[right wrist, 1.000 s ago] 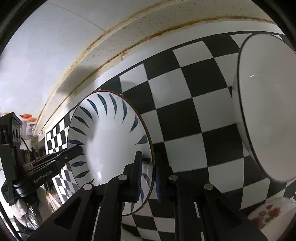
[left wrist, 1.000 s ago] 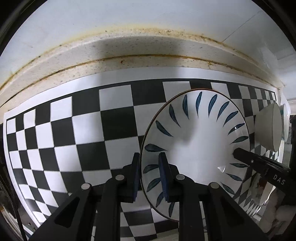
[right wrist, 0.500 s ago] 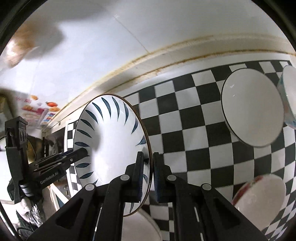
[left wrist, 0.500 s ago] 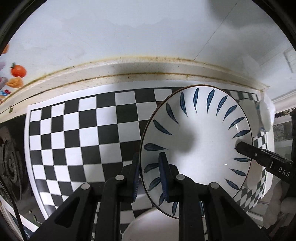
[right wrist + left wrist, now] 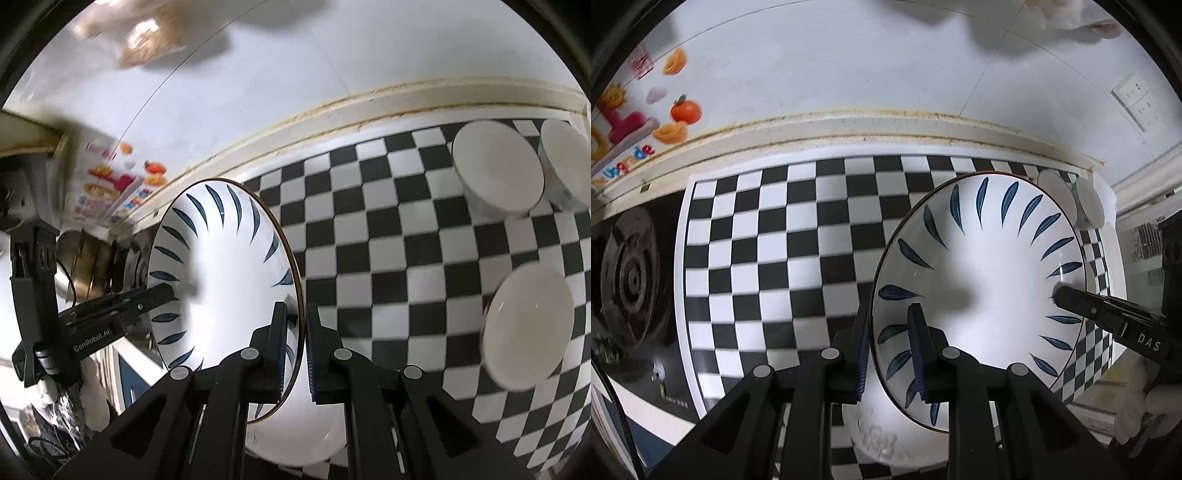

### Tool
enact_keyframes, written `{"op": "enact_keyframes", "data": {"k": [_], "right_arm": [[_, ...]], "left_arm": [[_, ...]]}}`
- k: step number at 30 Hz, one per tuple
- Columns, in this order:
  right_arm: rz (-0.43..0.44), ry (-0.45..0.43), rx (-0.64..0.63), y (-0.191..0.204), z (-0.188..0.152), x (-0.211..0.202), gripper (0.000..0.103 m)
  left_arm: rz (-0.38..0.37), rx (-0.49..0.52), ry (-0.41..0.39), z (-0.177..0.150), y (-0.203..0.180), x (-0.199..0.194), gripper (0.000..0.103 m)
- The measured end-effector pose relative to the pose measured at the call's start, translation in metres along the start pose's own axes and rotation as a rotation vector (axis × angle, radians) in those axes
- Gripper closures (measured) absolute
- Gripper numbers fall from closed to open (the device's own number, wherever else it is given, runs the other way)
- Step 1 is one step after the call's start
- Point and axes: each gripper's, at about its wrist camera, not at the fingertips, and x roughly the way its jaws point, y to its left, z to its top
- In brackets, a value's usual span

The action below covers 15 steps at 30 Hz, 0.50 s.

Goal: Organize plates and bowls

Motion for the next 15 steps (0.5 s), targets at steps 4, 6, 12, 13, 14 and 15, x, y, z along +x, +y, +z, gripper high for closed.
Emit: {"op": "enact_keyframes", "data": {"k": [4,6,12,13,14,15], "right_arm": [[0.015,0.028,-0.007,0.003,-0.027,0.006,0.092],[0.013,0.052,-0.011,0.002,-0.042,0.014,0.092],[-0.003,0.146,0.006,-0.014,-0.077,0.052,0.092],[-0.007,0.158,0.009,-0.016,-0.081,0.057,0.092],[-0.012,0.171,0.012,-0.019,-0.085,0.062,0.092],[-0.015,0.18,0.013,-0.021,-0.088,0.066,0.092]], "left_arm": [[0.001,-0.015,0.034,-0.028,0.008,0.007,0.086],[0.007,-0.017,0.068,-0.043,0.011,0.019,0.086],[0.024,-0.034,0.17,-0.077,0.017,0.059,0.086],[0.029,-0.037,0.188,-0.082,0.018,0.067,0.086],[0.03,-0.039,0.199,-0.086,0.018,0.072,0.086],[0.03,-0.04,0.209,-0.089,0.018,0.075,0.086]]}}
